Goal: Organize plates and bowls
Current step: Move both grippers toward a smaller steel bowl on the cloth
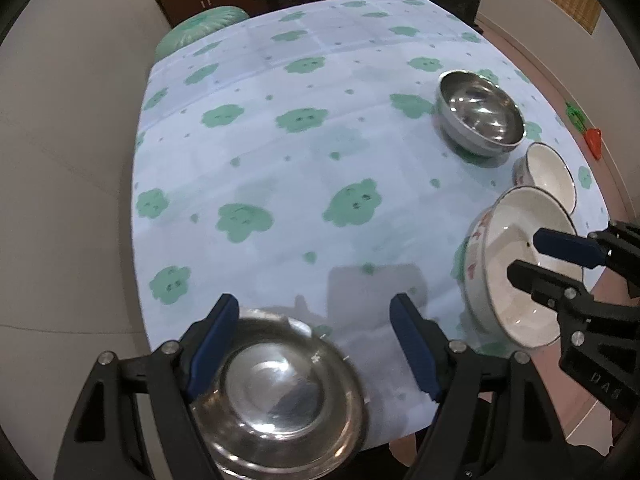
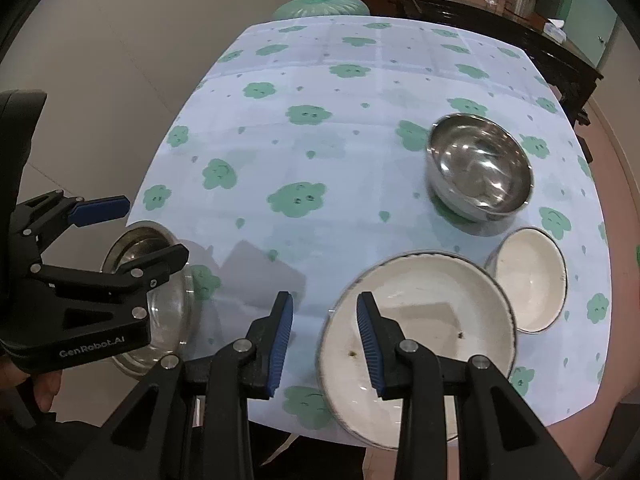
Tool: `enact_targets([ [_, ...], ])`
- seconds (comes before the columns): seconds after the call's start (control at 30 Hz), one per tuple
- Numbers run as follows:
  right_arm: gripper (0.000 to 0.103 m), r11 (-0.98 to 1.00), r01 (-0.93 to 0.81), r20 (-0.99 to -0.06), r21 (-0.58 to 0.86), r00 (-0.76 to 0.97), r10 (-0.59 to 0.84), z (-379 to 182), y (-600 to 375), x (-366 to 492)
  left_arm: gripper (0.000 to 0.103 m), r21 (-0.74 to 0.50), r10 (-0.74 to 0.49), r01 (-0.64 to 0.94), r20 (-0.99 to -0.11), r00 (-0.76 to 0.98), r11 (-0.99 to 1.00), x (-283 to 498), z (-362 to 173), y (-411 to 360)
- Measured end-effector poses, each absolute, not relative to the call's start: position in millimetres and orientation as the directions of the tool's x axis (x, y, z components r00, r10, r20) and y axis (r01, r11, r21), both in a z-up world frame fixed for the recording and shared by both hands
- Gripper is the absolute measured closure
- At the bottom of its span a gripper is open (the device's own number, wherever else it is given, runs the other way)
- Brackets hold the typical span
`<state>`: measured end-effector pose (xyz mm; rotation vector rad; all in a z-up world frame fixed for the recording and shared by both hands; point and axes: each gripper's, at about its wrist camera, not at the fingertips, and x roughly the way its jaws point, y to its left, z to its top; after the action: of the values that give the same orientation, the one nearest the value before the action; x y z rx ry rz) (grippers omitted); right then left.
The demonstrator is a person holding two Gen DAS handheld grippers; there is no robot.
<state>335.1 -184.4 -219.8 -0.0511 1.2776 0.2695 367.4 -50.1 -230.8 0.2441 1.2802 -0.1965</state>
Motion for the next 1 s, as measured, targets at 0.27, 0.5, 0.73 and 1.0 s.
enact_targets([
  [0.27,0.067,0.974,-0.193,-0.951,0.116,0.262,0.166,-223.6,-221.9,346.5,0.024,0.072,-0.014,0.308,-0.963,0.268,0.949,381.4,-233.3,-86.7],
  [0.5,0.067,0.977,-0.180,-0.950,0.119,0.265,0.164,-224.8,-247.5,362.3,0.024,0.064,-0.020,0.311,-0.966,0.259,0.948,401.8,-236.8,-111.3],
  [0.73,0.067,0.980,-0.160,-0.953,0.116,0.259,0.155,-230.7,-274.6,382.5,0.024,0.055,-0.025,0.314,-0.969,0.244,0.948,422.0,-242.6,-134.3],
  [1.0,0.067,0.982,-0.141,-0.957,0.128,0.243,0.160,-240.3,-303.3,402.2,0.024,0.064,-0.014,0.319,-0.972,0.237,0.946,443.2,-247.4,-161.7],
])
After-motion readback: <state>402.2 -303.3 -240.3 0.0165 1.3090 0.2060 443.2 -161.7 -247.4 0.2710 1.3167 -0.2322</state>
